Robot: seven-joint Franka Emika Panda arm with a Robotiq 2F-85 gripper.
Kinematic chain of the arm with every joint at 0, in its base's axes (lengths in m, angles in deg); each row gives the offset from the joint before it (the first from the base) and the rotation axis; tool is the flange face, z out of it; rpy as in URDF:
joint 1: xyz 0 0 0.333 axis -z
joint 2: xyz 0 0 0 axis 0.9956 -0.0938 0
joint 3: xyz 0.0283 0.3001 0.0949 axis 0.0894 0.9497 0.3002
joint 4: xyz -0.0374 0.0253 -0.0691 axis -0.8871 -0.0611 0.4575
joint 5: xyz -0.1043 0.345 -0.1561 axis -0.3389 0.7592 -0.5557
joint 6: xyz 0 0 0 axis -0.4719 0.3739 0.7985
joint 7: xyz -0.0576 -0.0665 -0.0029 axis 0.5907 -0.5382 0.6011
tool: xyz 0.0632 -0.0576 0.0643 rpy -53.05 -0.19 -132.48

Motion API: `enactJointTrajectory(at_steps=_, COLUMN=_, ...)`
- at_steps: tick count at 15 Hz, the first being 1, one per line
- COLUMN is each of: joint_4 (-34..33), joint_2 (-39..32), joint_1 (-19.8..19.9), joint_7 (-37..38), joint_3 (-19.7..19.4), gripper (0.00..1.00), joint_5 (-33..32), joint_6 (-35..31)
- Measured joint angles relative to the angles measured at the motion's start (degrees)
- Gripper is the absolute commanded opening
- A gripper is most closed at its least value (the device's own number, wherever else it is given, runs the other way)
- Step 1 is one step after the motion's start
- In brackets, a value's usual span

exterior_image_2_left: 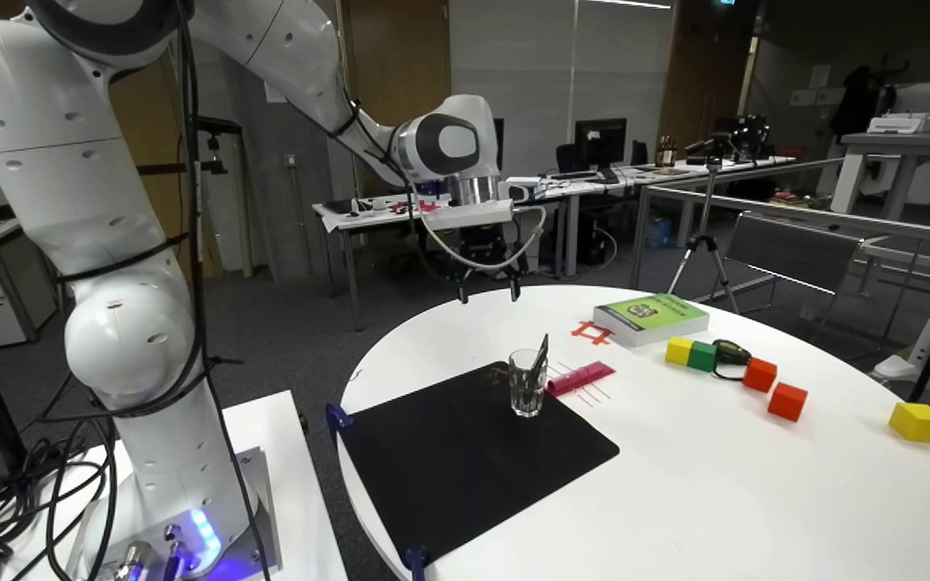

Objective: Put the scissors in the cup

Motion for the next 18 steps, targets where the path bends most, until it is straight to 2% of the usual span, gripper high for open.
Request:
enactJointTrajectory(at_steps=5, joint_4=-3.5, joint_2=-1.4, joint_1=3.5, joint_7=-3.9, joint_3=-4.8, gripper=1.00, joint_5=11.3, joint_6=0.0)
enactJointTrajectory(at_steps=8, joint_4=-7.0, joint_2=-4.6, joint_1=5.8, joint_7=-3.9, joint_3=-6.8, gripper=1.00, joint_5=15.6, joint_6=-1.3)
enactJointTrajectory(at_steps=13, joint_4=-10.8, joint_2=-11.7, joint_1=8.4, joint_7=-2.4, joint_3=-7.2, gripper=1.00, joint_5=16.8, joint_6=-6.8)
enactJointTrajectory(at_steps=18, joint_4=-11.1, joint_2=-13.4, joint_1=8.4, joint_7=-4.2, joint_3=-6.5, gripper=1.00, joint_5=16.8, joint_6=-6.9)
